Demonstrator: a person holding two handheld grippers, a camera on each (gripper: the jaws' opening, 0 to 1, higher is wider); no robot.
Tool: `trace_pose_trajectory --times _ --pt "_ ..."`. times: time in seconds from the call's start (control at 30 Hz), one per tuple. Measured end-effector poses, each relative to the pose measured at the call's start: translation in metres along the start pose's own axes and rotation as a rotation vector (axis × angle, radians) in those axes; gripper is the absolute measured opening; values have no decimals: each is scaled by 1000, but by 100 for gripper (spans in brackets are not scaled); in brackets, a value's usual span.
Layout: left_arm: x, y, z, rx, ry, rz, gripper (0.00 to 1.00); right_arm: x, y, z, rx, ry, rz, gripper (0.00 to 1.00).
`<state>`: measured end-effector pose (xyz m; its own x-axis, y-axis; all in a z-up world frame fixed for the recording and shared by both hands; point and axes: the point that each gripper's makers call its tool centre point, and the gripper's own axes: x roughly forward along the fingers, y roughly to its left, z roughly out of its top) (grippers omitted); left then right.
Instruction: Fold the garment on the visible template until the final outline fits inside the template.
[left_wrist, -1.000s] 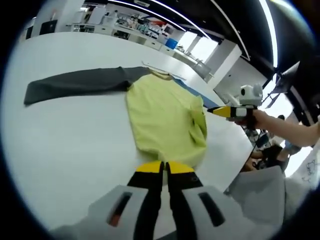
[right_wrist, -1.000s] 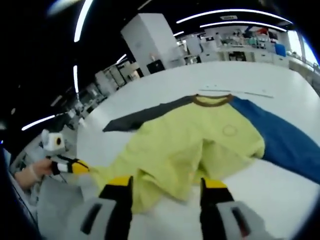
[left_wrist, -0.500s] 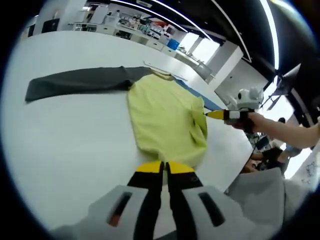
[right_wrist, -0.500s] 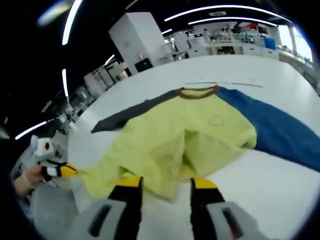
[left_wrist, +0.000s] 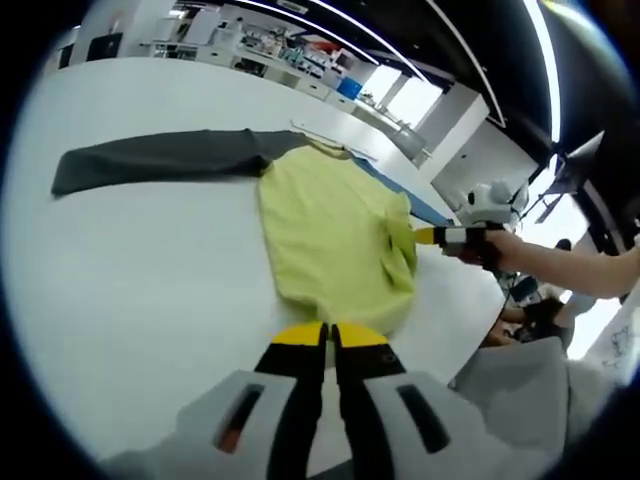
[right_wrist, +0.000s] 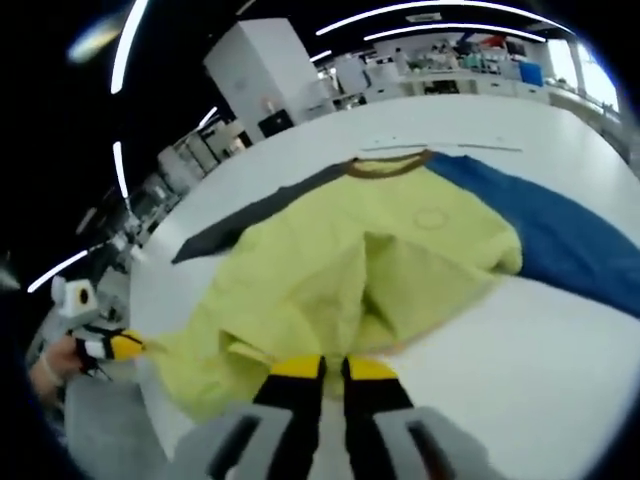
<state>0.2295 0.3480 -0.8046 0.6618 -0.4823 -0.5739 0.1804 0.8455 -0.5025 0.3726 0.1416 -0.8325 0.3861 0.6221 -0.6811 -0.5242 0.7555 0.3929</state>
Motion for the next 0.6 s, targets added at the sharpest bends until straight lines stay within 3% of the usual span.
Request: trace_pose_trajectory --times 0.3,0.47,0.6 --pt "1 0 -2 3 6 4 0 -12 -8 -8 49 -2 -8 1" --pt "0 1 -3 3 7 6 0 -31 -15 -8 80 -23 -3 0" --pt "0 2 -6 23 20 10 0 -60 -13 -13 103 -50 4 0"
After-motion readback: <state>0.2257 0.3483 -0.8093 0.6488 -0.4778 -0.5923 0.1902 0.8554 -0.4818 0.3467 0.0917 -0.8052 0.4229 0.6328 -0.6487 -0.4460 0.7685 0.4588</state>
